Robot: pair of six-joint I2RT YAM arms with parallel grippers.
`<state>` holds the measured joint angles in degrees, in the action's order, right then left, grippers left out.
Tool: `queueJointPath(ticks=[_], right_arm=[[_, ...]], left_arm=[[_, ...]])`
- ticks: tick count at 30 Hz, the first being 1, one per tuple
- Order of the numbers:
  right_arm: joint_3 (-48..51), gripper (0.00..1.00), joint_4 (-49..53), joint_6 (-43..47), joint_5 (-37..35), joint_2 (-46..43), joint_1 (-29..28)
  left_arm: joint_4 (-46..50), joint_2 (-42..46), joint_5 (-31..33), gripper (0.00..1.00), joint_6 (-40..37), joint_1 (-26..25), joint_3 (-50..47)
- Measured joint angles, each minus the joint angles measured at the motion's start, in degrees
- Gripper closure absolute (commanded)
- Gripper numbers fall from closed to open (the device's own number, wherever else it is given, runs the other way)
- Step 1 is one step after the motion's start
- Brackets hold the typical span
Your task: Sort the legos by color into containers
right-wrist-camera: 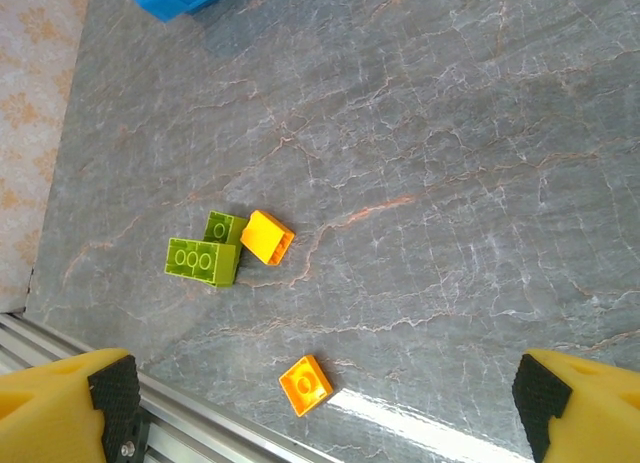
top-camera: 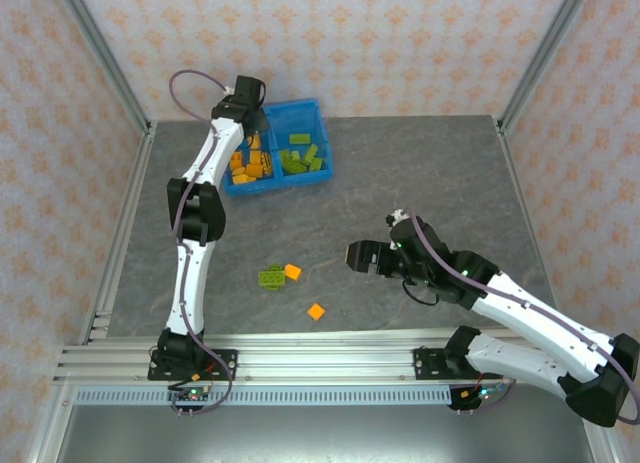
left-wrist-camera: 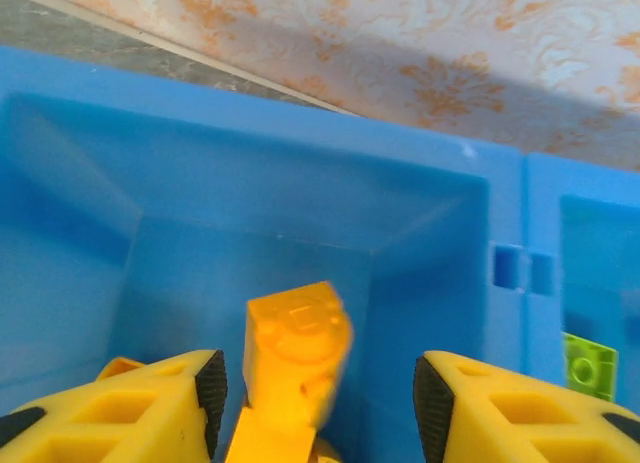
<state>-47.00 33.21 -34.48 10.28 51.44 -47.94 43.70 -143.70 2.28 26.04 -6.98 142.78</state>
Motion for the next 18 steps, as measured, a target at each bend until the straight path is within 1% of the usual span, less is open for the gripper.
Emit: queueJointPath(ticks=[3, 6, 9, 12, 14, 17, 18], right_arm=[[0.0, 0.03, -0.1, 0.0, 0.0, 1.3, 0.0], [0.0, 0.03, -0.1, 0.0, 0.0, 3.0, 0.0], [0.0, 0.04, -0.3, 0.0, 0.0, 3.9, 0.0], [0.1, 0.06, -0.6, 0.7, 0.4, 6.0, 0.0], [0.1, 0.06, -1.2, 1.7, 1.4, 9.1, -0.5], [0.1, 0.07, -1.9, 3.7, 2.8, 14.7, -2.9], [0.0, 0.07, -2.2, 4.4, 3.4, 16.6, -4.1]], left_arm=[[-0.5, 4.4, -1.9, 0.37, 0.5, -0.5, -4.9], [-1.5, 14.1, -3.6, 0.35, 0.7, -1.6, -15.0], [-4.7, 28.6, -5.4, 0.3, 0.7, -3.7, -28.6], [-8.7, 44.9, -7.8, 0.19, -1.2, -6.9, -41.0], [-10.7, 56.8, -8.3, 0.11, -4.5, -10.9, -48.4], [-12.5, 70.6, -8.7, 0.01, -9.9, -16.7, -57.4], [-12.8, 74.4, -9.3, 0.0, -11.7, -17.7, -60.2]])
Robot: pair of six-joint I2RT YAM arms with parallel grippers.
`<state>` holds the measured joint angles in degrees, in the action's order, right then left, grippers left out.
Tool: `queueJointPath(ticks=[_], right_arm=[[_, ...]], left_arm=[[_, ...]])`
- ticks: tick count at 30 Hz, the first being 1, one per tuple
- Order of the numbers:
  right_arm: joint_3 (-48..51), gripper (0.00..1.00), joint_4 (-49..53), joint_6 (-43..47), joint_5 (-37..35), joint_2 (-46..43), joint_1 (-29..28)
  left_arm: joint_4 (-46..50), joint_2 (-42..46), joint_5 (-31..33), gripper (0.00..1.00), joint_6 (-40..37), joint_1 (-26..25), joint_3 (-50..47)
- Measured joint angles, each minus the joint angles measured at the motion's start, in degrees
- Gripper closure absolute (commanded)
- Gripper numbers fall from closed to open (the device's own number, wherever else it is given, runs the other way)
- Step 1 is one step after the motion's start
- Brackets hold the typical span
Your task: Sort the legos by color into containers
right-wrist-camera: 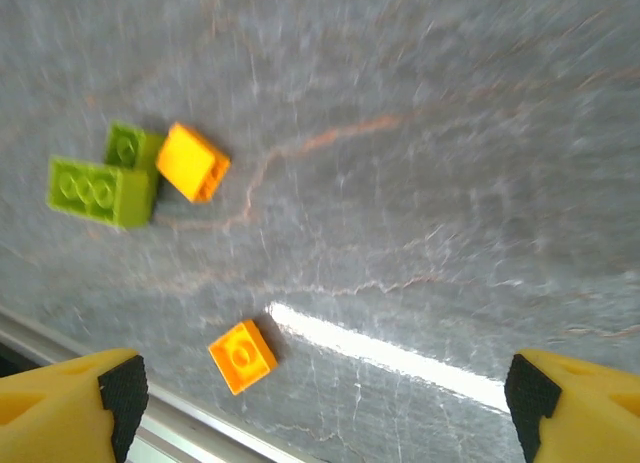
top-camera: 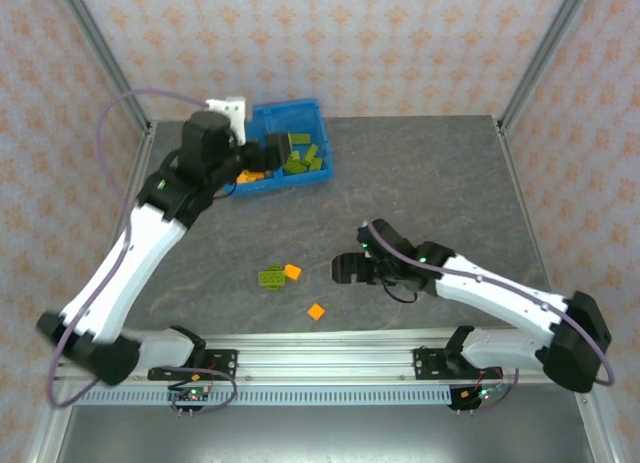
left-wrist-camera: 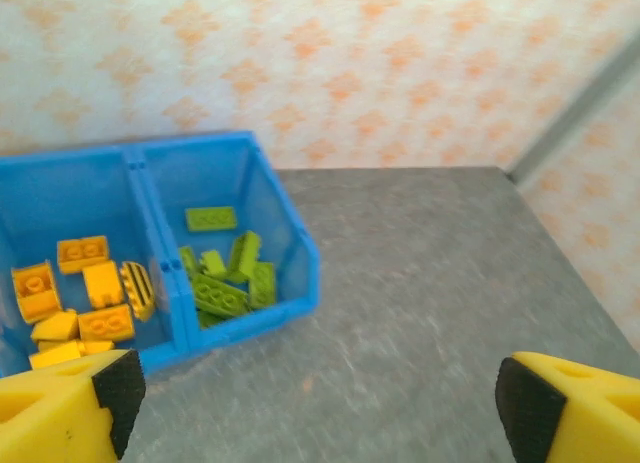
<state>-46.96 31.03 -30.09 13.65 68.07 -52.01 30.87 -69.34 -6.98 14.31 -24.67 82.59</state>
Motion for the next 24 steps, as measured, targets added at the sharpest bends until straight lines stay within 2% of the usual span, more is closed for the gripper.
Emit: queueJointPath(ticks=[3, 6, 11, 14, 17, 20, 24], right_arm=[[-0.7, 0.08, -0.7, 2.3, 1.8, 6.7, -4.4], [-2.9, 0.08, -1.3, 4.3, 2.5, 12.9, -8.6], [-6.7, 0.12, -2.4, 7.8, 2.4, 21.2, -13.0], [-9.5, 0.15, -1.6, 10.0, 1.6, 25.9, -14.6], [-12.0, 0.19, -1.1, 12.2, 1.2, 30.1, -16.4], [-13.3, 0.29, -0.3, 13.5, 0.2, 32.6, -17.3], [-14.1, 0.52, 1.0, 14.3, -1.6, 33.4, -17.3]], left_arm=[[1.4, 10.7, -4.6, 0.0, -7.4, -0.4, -8.9], [5.4, 18.4, -13.0, 0.0, -18.2, -0.5, -16.7], [17.6, 31.3, -25.2, 0.01, -42.1, -0.6, -31.6], [24.3, 38.9, -29.7, 0.0, -54.5, -0.8, -37.5], [27.7, 45.5, -32.2, 0.0, -61.8, -0.9, -41.1], [28.4, 47.1, -33.7, 0.0, -65.3, -0.9, -42.8], [28.4, 47.1, -34.6, 0.0, -67.8, -0.9, -43.6]])
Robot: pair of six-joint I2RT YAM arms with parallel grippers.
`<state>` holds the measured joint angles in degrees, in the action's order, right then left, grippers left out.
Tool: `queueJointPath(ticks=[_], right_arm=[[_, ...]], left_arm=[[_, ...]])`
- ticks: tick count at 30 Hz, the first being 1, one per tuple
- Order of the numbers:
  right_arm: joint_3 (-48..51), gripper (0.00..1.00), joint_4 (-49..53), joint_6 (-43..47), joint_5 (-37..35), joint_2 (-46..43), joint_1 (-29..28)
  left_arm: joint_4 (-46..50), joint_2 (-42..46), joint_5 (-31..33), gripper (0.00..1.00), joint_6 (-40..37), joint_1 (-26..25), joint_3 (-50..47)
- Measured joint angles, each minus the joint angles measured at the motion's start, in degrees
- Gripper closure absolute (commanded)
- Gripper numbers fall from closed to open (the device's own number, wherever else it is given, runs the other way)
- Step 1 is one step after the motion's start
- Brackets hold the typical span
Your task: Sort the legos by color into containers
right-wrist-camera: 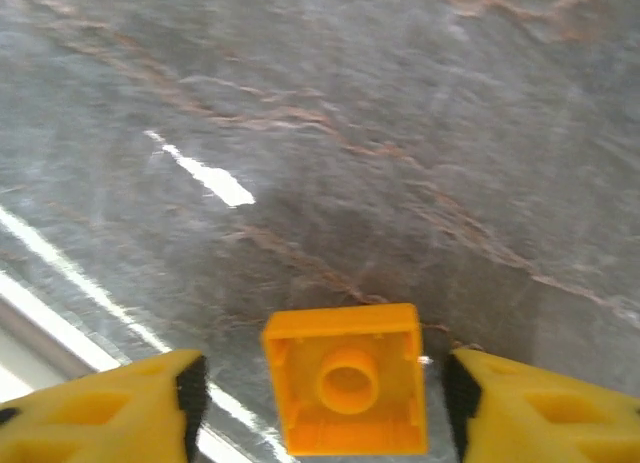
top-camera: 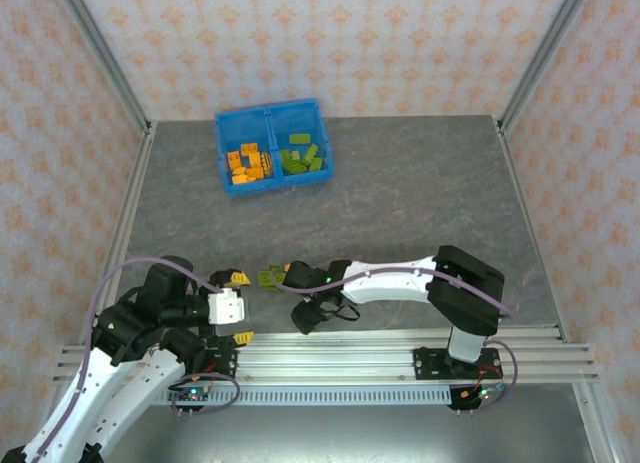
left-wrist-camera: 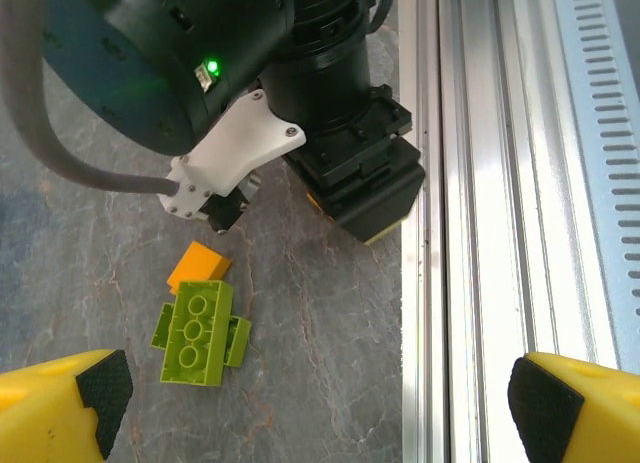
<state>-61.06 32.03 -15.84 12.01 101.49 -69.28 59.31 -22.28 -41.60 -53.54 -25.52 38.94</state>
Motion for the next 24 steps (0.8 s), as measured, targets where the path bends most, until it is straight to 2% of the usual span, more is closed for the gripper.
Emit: queueJointPath(ticks=[5, 10, 14, 17, 20, 24], right_arm=[[-0.8, 0.72, 2.0, 0.2, -3.1, 0.8, 0.0], [-0.1, 0.75, 1.0, -0.3, -3.7, -0.3, 0.0], [1.2, 0.76, -1.2, -1.3, -4.1, -5.4, 1.4], [0.9, 0.75, -4.8, -1.5, -3.9, -12.3, 5.6], [-3.3, 0.75, -8.6, -1.4, -4.5, -16.2, 10.7], [-15.6, 0.75, -13.8, -0.7, -5.4, -11.2, 14.6]], left_arm=[[-0.4, 0.0, -0.5, 0.0, -2.1, 0.0, -0.7], [-1.6, -0.3, -1.6, 0.0, -3.2, 0.0, -1.7], [-6.2, 0.9, -1.6, 0.0, -1.3, 0.0, -2.6], [-12.3, 3.0, 0.4, 0.0, 4.3, 0.0, -4.2], [-20.7, 4.0, 6.6, 0.0, 14.1, 0.0, -6.1], [-29.3, 4.0, 17.0, 0.0, 27.2, 0.0, -6.9]])
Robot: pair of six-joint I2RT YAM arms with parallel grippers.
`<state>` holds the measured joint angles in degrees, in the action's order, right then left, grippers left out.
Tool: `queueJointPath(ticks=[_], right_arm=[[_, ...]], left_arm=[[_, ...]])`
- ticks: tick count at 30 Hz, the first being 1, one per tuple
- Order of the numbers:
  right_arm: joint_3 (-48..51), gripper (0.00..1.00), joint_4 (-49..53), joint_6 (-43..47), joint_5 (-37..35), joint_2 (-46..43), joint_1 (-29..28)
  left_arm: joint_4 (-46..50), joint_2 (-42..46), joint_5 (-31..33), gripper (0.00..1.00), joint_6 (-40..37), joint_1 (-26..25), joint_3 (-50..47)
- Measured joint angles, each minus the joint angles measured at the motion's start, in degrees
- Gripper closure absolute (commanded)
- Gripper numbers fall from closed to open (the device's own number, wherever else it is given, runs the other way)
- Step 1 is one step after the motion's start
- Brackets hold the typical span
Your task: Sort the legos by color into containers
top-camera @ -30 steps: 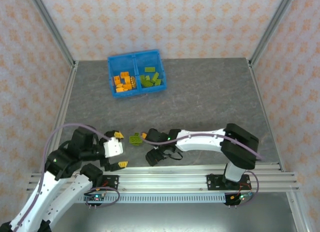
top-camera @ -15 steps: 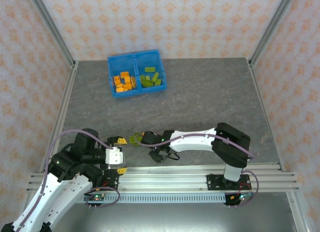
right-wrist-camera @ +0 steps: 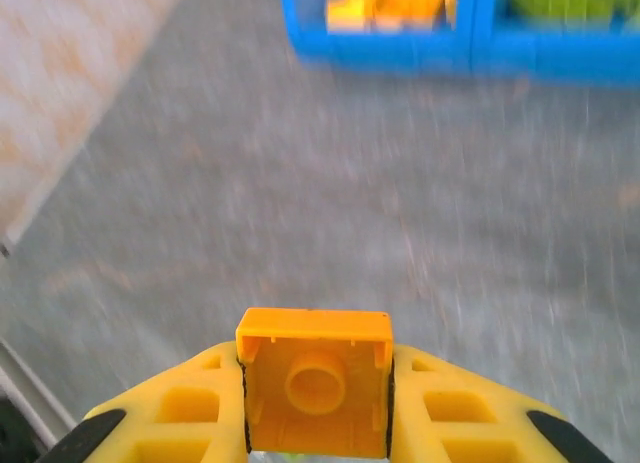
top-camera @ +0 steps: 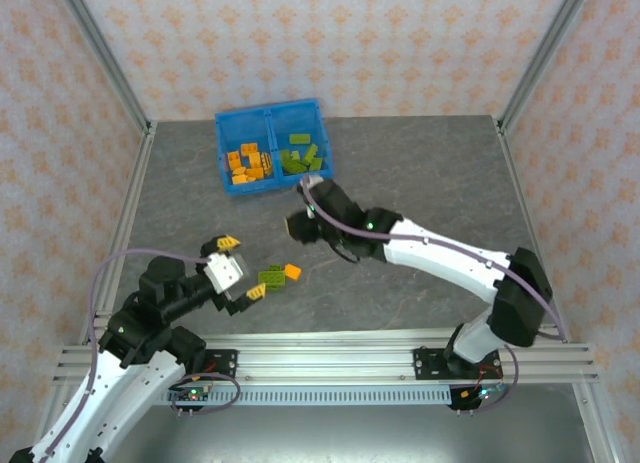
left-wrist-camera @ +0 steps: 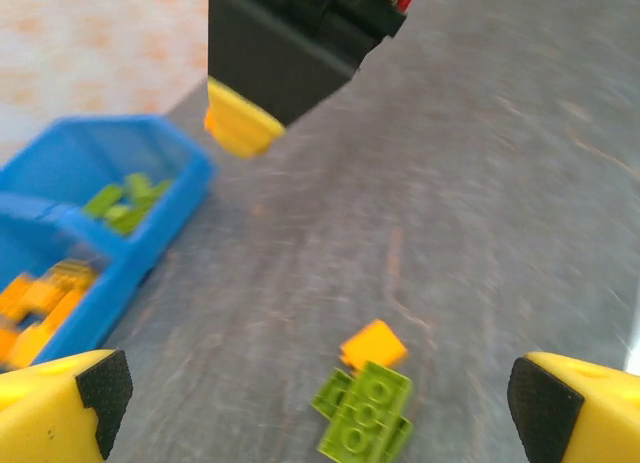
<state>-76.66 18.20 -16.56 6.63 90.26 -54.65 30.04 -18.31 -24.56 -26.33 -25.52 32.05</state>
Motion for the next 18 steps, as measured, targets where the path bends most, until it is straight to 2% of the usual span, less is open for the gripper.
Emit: queueJointPath(ticks=[6, 11, 14, 16, 18], right_arm=[[-28.7, 0.76, -3.0, 0.9, -0.1, 23.6, 3.5], [-61.5, 0.73, 2.9, 2.2, -0.8, 50.1, 6.0], [-78.1, 0.72, 5.7, 3.4, -0.9, 63.2, 6.8], [-82.4, 0.71, 6.5, 3.8, -0.9, 68.0, 7.1], [-81.9, 0.68, 6.7, 3.8, -0.8, 69.4, 7.2]], left_arm=[[-1.7, -1.6, 12.1, 0.0, 10.8, 2.2, 4.1], [-2.5, -0.8, 22.0, 0.0, 18.6, 7.7, 5.4], [-2.3, -2.5, 25.2, 0.0, 21.3, 11.0, 5.7], [-1.9, -5.4, 26.7, 0.0, 23.1, 12.6, 6.9], [-1.5, -7.8, 27.5, 0.0, 24.6, 13.8, 8.0]])
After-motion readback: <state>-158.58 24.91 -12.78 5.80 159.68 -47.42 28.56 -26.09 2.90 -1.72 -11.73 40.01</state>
